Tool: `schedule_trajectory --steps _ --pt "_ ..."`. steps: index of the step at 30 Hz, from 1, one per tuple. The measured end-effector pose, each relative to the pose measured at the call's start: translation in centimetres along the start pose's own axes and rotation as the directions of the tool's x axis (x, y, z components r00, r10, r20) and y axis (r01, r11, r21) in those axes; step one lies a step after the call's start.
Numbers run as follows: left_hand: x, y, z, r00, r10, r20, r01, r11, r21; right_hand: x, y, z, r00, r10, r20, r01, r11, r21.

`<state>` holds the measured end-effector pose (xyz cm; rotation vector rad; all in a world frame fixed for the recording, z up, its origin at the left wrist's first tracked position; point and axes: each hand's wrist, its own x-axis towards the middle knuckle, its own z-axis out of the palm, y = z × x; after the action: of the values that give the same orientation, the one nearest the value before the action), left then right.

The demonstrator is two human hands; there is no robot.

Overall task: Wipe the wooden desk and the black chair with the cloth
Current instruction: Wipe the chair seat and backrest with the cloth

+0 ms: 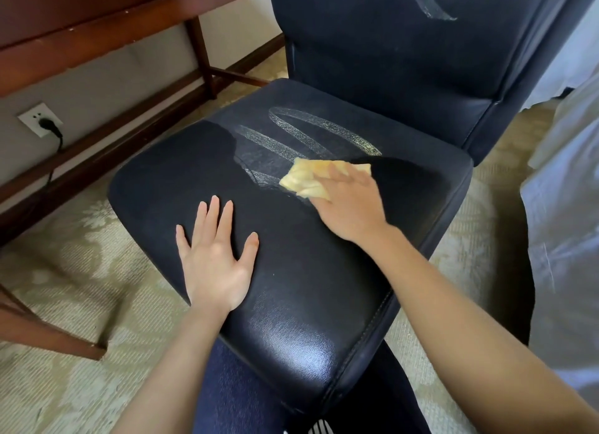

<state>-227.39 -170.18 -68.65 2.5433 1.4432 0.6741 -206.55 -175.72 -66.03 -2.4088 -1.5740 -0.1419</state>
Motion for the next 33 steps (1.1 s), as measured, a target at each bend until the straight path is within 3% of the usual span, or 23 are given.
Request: schedule_trajectory --steps 5,9,16,19,22,27,33 --pt "0.1 -0.2 0.0 1.0 0.006 0.007 -0.006 1.0 -0.02 -3.9 -4.2 -0.7 0.973 -0.196 -0.12 0.213 0.965 0.15" --pt "0.1 -0.5 0.1 1.0 0.016 0.004 -0.016 0.999 -0.031 -7.4 -4.4 -1.5 0.953 -0.277 -0.119 0.298 0.924 0.238" --pt "0.1 -0.3 0.0 1.0 0.011 0.016 -0.01 0.999 -0.042 -13.2 -1.4 -1.3 0.914 -0.282 -0.29 0.368 0.879 0.303" --pt "0.1 -0.3 -0.1 1.0 0.015 0.026 -0.014 0.999 -0.033 -14.4 0.8 -0.7 0.876 -0.231 -0.423 0.37 0.885 0.282" --pt "0.2 -0.5 -0.2 0.999 0.009 0.041 -0.008 1.0 -0.022 -14.4 3.6 -0.4 0.865 -0.186 -0.466 0.342 0.897 0.278" --pt "0.4 -0.4 -0.1 0.999 -0.002 0.043 0.004 1.0 -0.029 -11.8 9.0 -0.3 0.933 0.074 -0.351 0.104 0.88 0.463" --pt "0.2 -0.1 -0.1 0.999 -0.01 0.048 0.012 0.999 -0.031 -7.2 12.4 -0.3 0.894 0.333 -0.299 -0.099 0.799 0.593"
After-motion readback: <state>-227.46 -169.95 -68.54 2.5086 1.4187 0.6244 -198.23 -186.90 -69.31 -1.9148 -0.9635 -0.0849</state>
